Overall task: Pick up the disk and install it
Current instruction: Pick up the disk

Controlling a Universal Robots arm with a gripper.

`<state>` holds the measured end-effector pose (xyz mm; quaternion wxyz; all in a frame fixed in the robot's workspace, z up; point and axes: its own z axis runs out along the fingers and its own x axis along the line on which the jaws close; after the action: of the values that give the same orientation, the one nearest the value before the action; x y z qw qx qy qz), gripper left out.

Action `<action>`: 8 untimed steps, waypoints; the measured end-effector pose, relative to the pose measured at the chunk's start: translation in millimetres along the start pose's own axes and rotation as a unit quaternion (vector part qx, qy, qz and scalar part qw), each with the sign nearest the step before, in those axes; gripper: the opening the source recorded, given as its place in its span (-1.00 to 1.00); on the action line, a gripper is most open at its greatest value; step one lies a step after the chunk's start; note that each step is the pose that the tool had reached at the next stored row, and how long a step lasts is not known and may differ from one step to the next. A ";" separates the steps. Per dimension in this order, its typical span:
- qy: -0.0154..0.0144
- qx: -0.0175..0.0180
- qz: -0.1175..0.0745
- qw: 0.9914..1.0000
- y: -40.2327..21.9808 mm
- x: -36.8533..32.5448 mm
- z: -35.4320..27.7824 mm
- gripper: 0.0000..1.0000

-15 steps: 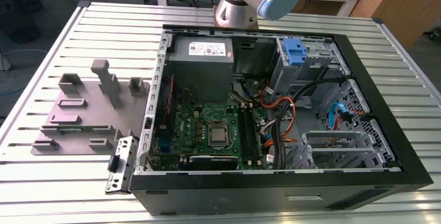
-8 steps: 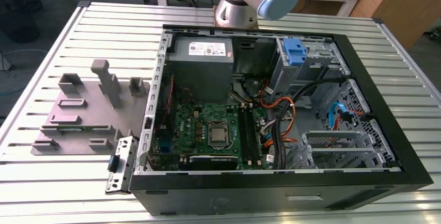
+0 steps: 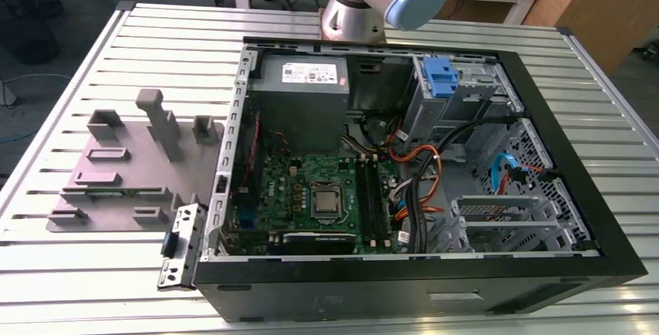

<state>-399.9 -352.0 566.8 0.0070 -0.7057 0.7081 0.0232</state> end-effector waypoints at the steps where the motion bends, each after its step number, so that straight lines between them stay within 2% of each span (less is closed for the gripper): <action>1: 0.000 0.000 0.000 1.000 0.0 0.0 0.0 -0.30; 5: 0.000 0.000 0.000 1.000 -0.1 0.0 0.7 -0.30; 8: 0.000 0.000 0.000 1.000 -0.1 0.2 5.4 -0.30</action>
<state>-399.9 -351.9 561.4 0.0069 -0.7057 0.7081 0.0232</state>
